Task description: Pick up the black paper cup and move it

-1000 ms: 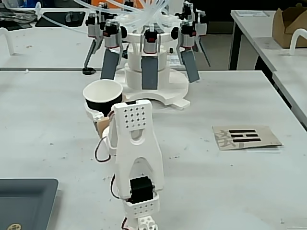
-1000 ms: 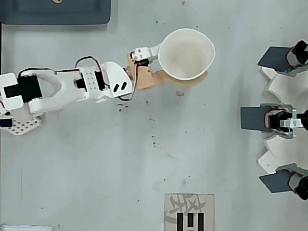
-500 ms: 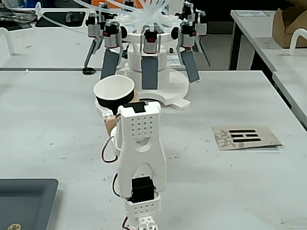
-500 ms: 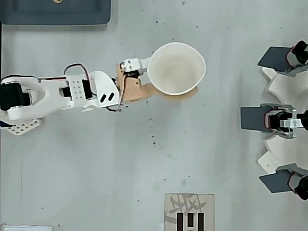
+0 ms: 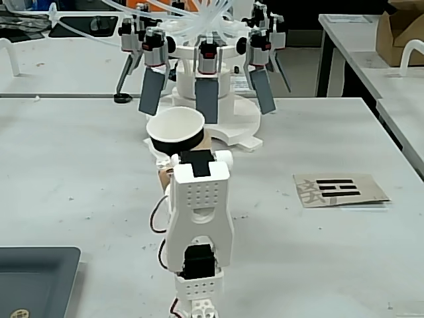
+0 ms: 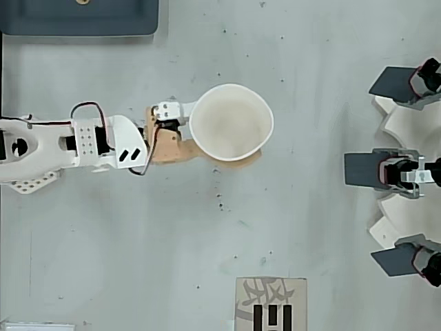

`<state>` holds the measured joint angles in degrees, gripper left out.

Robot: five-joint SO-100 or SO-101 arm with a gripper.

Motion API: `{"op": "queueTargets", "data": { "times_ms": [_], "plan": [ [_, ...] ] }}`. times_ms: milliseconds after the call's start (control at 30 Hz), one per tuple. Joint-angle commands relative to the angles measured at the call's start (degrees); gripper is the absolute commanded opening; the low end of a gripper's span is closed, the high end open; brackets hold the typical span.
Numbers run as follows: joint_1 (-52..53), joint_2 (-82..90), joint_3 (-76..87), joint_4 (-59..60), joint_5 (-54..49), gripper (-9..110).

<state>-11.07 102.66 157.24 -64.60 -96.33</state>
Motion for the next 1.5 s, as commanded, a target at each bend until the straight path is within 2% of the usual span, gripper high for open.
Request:
{"op": "queueTargets", "data": {
  "times_ms": [0,400,767,1467],
  "plan": [
    [1.5,3.5,-0.1,0.4,0.7,7],
    [6.8,2.4,-1.8,1.7,2.8,8],
    [7.4,-9.4,-16.7,3.3,5.0,8],
    [9.3,-20.7,-39.8,15.9,6.5,7]
  ]
}}
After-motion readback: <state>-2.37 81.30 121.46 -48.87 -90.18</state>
